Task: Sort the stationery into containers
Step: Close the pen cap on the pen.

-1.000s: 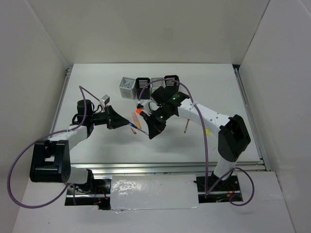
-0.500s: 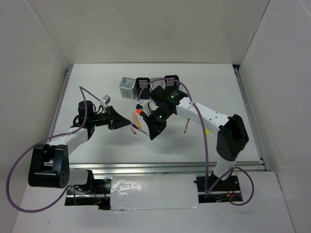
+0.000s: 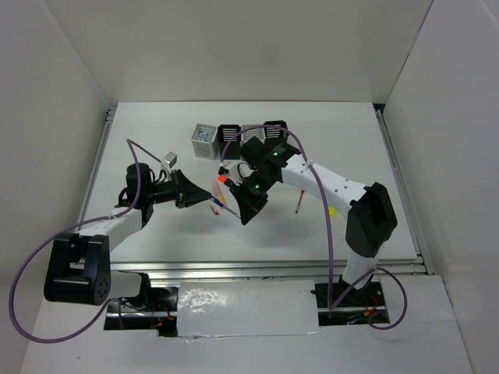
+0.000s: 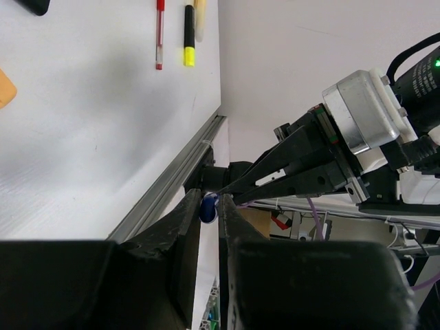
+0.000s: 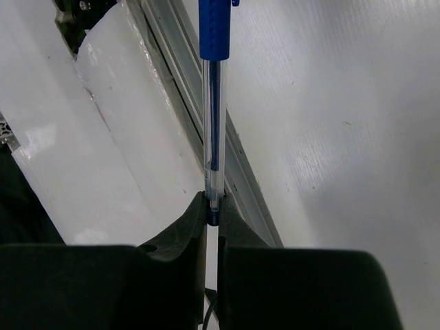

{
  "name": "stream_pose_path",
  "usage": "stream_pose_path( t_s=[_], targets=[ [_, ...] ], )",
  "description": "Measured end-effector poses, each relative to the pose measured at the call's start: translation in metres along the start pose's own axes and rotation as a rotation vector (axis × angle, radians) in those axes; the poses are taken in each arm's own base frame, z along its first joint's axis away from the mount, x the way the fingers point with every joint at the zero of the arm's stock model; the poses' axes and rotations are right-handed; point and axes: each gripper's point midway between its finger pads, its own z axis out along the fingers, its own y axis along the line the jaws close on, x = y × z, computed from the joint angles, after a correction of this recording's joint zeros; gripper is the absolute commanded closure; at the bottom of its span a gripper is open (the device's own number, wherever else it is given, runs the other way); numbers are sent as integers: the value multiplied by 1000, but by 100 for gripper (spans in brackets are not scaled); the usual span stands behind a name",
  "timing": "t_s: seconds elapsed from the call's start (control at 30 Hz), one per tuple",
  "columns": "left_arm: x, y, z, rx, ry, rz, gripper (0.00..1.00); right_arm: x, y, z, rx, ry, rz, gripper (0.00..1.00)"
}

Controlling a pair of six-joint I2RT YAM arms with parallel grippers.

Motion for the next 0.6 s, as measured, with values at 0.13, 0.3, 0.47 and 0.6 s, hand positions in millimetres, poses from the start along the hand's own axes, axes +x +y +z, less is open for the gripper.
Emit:
stream_pose_path(
  t_s=[0.13, 0.3, 0.47, 0.6],
  targets=[
    [1, 0, 0, 10, -15, -14, 100, 0, 0, 0, 2, 0, 4, 100],
    [-2, -1, 0, 22, -38, -27, 100, -2, 0, 1, 8, -6, 13, 100],
    [-4, -3, 0, 31, -57, -31, 100, -4, -1, 1, 18, -18, 13, 100],
    [-7, -5, 0, 37, -68, -20, 100, -6, -1, 1, 21, -25, 14, 100]
  ],
)
